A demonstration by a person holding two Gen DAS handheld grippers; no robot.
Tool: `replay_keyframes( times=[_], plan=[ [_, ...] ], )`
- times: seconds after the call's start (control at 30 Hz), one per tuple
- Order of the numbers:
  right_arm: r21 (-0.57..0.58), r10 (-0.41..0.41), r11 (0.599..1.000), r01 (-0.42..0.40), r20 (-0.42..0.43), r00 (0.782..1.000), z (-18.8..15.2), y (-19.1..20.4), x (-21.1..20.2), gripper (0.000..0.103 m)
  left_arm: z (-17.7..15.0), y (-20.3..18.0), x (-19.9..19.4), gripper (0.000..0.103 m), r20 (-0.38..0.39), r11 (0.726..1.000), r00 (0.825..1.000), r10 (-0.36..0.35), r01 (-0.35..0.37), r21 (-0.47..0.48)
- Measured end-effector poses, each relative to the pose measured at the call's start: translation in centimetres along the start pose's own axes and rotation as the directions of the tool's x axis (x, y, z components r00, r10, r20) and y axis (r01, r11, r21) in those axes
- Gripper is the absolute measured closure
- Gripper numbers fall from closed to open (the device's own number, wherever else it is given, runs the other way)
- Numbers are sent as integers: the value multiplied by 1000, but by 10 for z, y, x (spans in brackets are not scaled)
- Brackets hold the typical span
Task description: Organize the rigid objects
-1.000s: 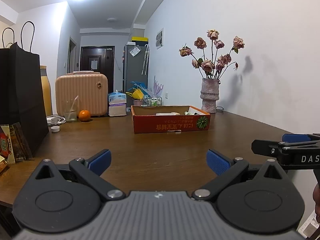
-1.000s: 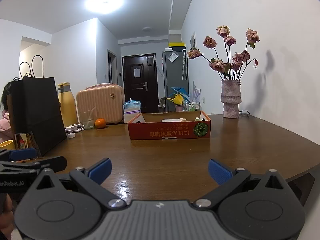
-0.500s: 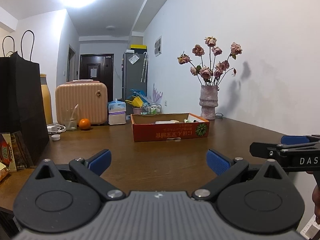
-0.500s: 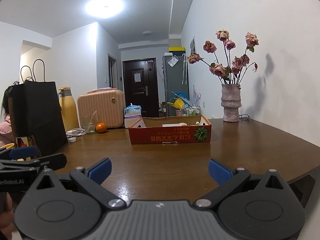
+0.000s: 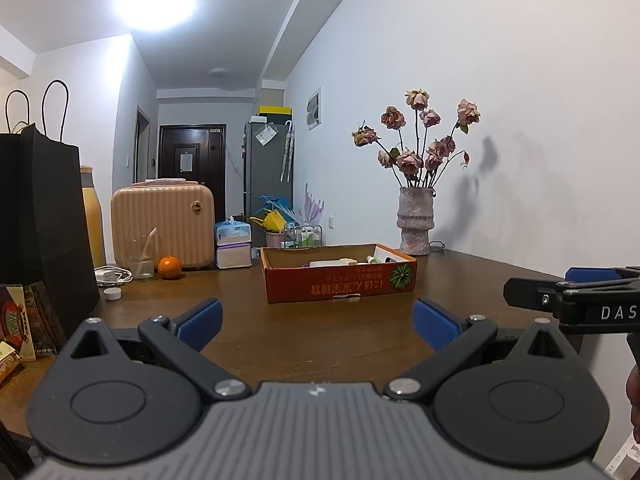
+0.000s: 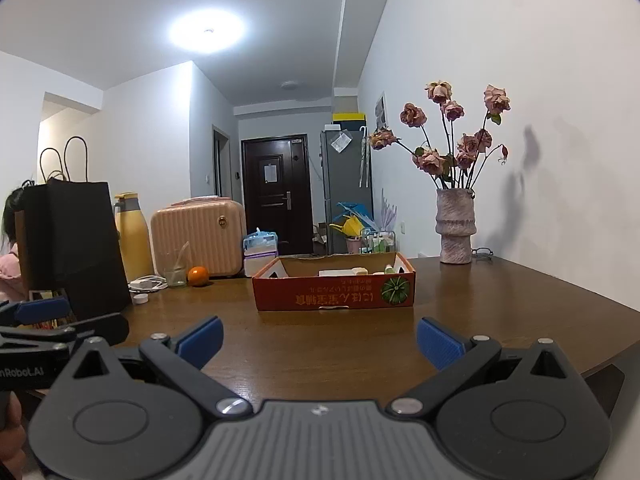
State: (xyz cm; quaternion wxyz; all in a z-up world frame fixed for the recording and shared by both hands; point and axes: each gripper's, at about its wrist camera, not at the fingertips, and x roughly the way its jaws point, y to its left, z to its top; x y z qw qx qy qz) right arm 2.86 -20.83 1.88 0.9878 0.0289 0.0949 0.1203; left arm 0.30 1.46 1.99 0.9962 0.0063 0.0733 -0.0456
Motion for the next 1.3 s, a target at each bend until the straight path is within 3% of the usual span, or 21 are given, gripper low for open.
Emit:
replay_keyframes(
  times=[1.3],
  plan=[
    [23, -16, 1000, 17, -40, 999, -7, -2, 12, 0, -5, 1, 3, 0, 4, 1000, 1000, -10, 10, 21]
  ],
)
